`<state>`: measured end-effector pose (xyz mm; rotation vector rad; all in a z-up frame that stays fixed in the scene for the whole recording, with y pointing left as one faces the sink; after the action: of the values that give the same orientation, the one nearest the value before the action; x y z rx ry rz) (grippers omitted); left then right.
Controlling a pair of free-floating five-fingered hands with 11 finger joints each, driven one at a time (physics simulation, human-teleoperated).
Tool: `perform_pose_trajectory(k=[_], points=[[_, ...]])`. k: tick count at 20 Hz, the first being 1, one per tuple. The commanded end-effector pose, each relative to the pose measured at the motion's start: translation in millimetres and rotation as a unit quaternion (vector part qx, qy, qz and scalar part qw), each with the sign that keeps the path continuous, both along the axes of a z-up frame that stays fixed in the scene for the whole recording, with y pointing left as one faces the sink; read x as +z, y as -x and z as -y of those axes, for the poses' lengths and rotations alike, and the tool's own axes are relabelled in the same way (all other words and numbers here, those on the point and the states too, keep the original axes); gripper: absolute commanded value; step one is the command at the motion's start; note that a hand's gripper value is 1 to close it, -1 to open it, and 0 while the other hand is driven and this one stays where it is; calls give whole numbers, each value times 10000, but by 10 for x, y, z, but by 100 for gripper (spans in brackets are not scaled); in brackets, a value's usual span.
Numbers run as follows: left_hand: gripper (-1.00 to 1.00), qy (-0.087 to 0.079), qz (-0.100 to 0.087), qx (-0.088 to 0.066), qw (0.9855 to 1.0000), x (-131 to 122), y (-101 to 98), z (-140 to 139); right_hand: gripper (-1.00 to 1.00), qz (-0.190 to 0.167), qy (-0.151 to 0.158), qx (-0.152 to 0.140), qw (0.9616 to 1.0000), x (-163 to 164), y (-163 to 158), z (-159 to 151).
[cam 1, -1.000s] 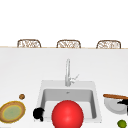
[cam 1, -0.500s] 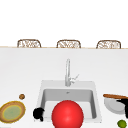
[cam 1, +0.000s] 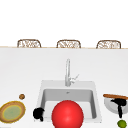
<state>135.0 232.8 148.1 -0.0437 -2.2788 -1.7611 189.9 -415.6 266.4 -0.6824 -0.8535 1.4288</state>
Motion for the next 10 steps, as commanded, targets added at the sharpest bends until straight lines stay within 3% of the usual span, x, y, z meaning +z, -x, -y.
perform_pose_trajectory(k=[1,4,10], points=[[0,0,0,0,10000,0,0,0,-100,173,201,0,9996,24,-26,-302],[0,0,0,0,10000,0,0,0,-100,242,261,-11,9994,13,-33,-527],[0,0,0,0,10000,0,0,0,-100,722,113,-29,9973,89,-192,-983]])
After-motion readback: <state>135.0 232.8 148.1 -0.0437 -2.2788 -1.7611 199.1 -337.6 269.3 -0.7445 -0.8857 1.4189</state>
